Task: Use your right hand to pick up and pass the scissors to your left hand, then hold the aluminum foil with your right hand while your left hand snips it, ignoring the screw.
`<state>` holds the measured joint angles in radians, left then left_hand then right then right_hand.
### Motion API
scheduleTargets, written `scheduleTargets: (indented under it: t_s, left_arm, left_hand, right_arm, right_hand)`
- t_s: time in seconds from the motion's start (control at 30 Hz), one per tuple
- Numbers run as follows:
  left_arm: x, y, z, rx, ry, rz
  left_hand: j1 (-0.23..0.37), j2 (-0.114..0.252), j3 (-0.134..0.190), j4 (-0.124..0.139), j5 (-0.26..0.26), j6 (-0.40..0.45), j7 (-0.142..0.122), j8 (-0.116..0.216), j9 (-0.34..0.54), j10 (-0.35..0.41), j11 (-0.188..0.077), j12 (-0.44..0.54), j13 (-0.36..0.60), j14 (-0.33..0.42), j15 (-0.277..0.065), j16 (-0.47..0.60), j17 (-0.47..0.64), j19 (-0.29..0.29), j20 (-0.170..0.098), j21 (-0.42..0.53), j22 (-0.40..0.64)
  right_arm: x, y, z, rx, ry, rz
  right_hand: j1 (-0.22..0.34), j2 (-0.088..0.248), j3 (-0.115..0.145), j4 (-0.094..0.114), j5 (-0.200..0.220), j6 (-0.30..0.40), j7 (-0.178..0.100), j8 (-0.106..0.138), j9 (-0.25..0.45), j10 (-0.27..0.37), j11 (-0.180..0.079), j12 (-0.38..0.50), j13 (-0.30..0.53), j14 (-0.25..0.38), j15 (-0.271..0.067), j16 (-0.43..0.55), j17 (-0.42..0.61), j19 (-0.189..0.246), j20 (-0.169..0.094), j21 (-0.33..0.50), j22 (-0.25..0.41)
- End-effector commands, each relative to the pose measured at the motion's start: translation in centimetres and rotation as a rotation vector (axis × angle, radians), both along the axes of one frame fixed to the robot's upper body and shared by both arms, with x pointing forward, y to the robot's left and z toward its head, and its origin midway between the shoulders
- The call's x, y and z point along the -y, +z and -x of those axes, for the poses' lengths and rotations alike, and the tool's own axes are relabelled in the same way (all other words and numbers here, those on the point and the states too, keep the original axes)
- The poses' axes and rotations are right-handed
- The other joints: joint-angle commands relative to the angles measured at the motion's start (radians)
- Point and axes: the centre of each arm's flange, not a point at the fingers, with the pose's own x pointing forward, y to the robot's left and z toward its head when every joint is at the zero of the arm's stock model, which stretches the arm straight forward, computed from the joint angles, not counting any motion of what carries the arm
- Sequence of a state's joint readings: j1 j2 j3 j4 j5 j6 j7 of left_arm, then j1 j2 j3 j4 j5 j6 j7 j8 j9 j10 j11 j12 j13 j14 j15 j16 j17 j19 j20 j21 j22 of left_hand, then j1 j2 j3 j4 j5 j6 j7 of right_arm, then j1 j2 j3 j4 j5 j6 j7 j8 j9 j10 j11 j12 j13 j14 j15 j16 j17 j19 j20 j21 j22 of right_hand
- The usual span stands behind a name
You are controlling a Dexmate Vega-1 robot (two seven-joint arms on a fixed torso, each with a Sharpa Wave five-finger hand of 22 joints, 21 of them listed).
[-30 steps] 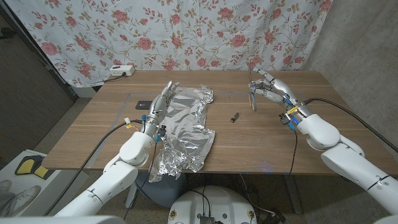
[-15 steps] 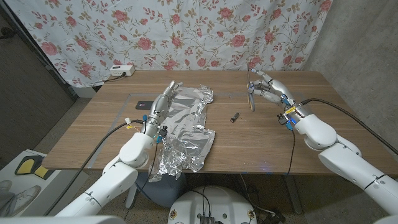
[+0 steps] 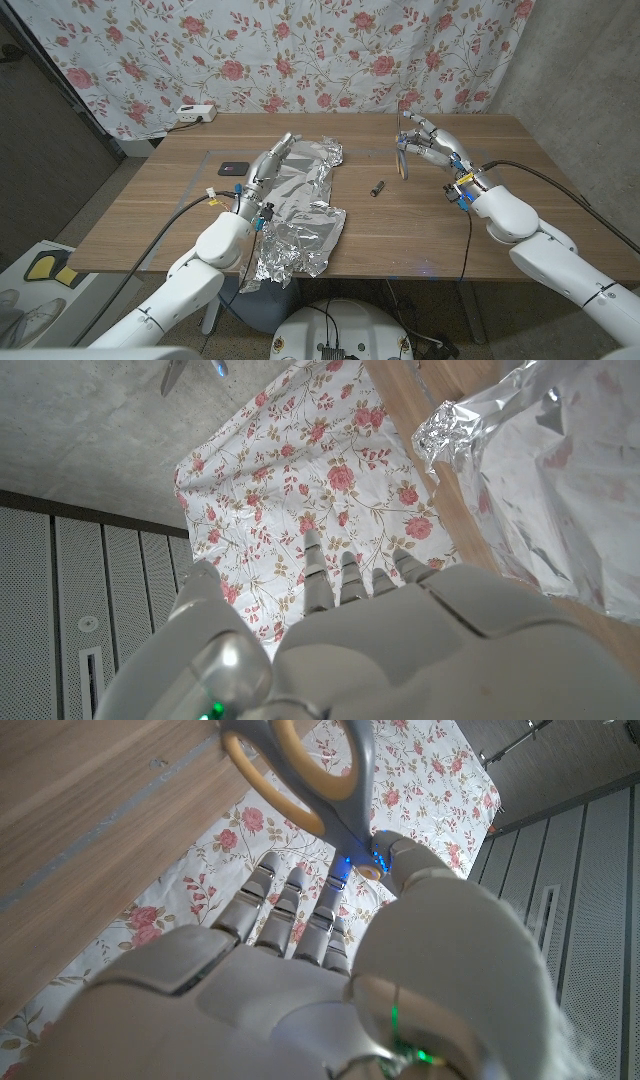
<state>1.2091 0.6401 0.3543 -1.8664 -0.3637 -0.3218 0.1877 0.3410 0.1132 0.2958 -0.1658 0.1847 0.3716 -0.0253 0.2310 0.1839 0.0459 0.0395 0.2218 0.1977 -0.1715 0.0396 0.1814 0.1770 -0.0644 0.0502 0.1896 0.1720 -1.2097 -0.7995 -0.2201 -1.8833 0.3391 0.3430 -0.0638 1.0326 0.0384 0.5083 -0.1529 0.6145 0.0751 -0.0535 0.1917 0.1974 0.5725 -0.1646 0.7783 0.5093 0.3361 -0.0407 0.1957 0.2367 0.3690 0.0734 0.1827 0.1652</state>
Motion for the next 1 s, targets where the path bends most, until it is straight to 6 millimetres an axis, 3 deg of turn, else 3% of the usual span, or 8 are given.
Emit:
scheduleTargets:
  t_s: [0.03,0.37,1.0]
  left_arm:
    - [1.7,1.1,1.1,0.031,0.039,-0.074]
    - [2.6,1.1,2.2,0.012,0.021,-0.111]
    - [3.6,1.1,2.5,0.019,0.088,-0.166]
  left_hand:
    - [0.026,0.000,0.015,-0.005,0.003,0.010,-0.002,0.008,0.005,-0.004,0.000,-0.001,0.006,-0.013,0.010,-0.001,0.001,0.000,0.012,0.002,0.003]
    - [0.076,-0.003,0.036,-0.016,0.004,0.045,-0.019,0.018,0.006,-0.008,0.004,0.000,0.007,-0.013,0.019,0.001,0.000,0.000,0.026,0.002,0.003]
    - [0.118,-0.012,0.051,-0.017,0.003,0.050,-0.005,0.013,0.007,-0.019,0.007,-0.001,0.007,-0.028,0.024,-0.003,0.001,-0.003,0.029,0.001,0.003]
  right_arm:
    - [-0.7,0.0,0.2,0.005,0.030,-0.030]
    - [-1.3,0.3,-0.1,-0.001,0.054,-0.031]
    - [-2.3,0.3,-0.1,-0.018,0.085,-0.036]
  right_hand:
    - [0.003,0.010,0.012,0.002,0.010,0.009,-0.004,0.003,0.002,0.025,-0.024,0.006,0.053,0.001,-0.163,0.002,0.004,0.000,0.000,0.005,0.003]
    - [-0.001,0.008,0.017,0.002,0.015,0.015,-0.007,0.004,0.002,0.024,-0.024,0.008,0.052,-0.001,-0.163,0.002,0.003,-0.010,0.009,0.002,0.003]
    - [-0.008,0.004,0.025,0.002,0.024,0.018,-0.013,0.003,0.002,0.016,-0.024,0.011,0.050,-0.007,-0.163,0.001,0.002,-0.019,0.015,0.002,0.003]
